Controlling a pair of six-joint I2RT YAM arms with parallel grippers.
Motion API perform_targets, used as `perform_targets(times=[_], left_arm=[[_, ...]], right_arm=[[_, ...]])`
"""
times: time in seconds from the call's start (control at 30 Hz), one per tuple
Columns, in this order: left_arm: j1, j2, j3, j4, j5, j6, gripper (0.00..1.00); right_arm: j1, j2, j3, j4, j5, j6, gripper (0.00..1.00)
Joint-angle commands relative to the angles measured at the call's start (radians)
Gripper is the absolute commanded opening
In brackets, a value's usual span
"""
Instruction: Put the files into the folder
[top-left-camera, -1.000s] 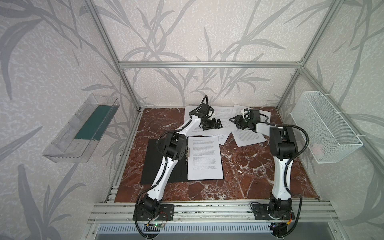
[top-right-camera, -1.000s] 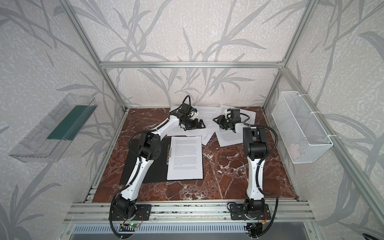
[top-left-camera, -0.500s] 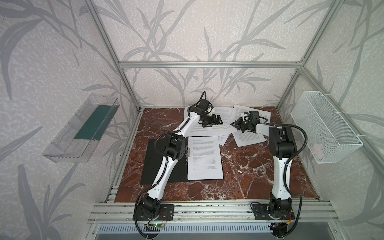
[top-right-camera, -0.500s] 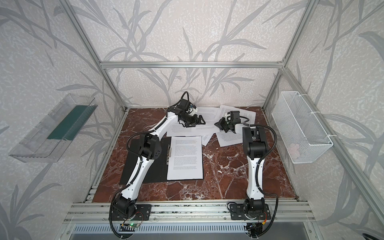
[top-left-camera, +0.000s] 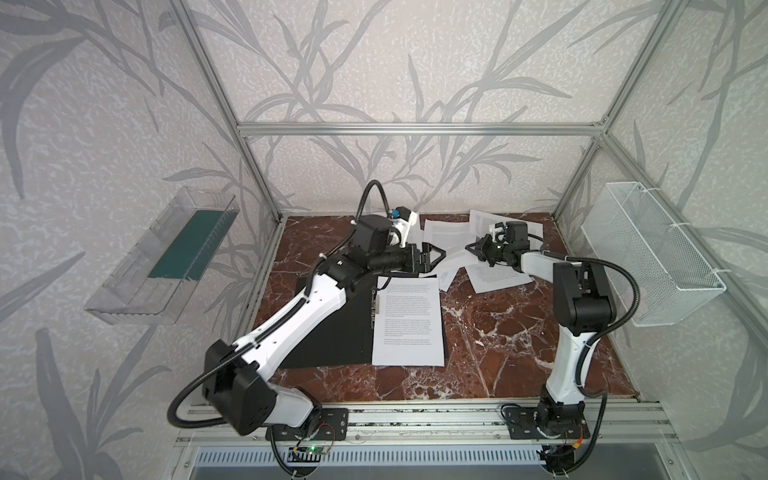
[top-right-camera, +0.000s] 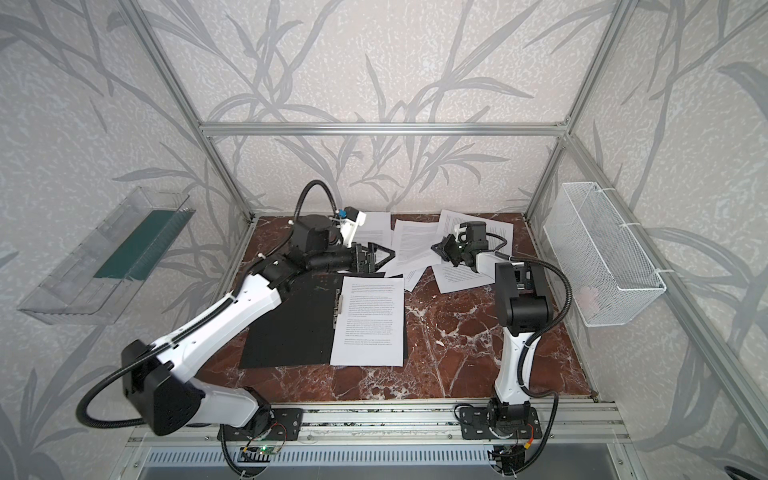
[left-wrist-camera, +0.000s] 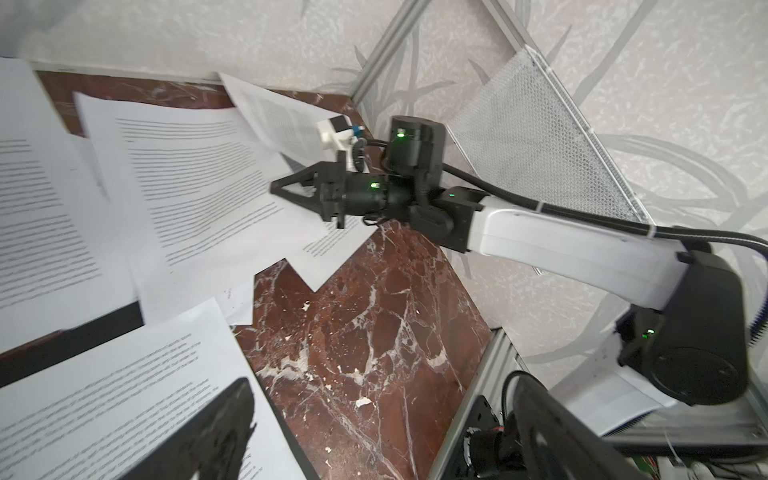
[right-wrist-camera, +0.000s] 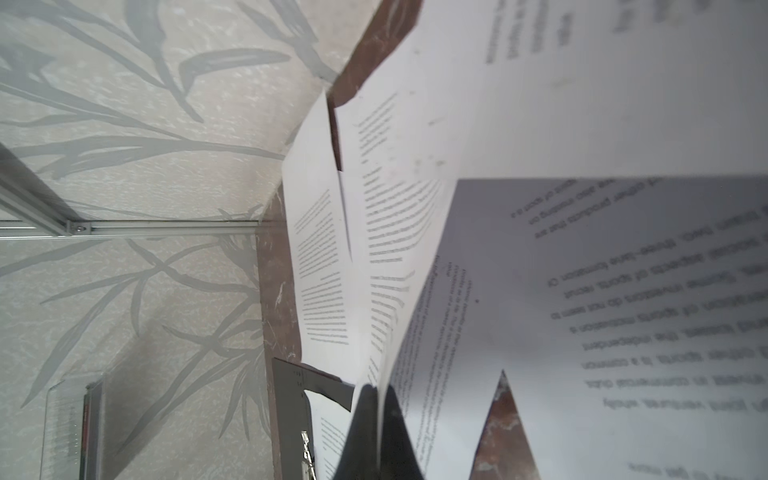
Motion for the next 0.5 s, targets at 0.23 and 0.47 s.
perform_targets(times=[0.23,0.47], left_arm=[[-0.005,-0.239,-0.492,0.089,-0.109,-0.08,0.99],[-0.043,-0.159,-0.548,0.068,-0.115,-0.051,0.99]], right_arm=[[0.077,-0.08,0.142,-0.048,0.057,-0.044,0.0],[0.135,-0.193,0.09,-0.001,0.047,-0.011,0.0]])
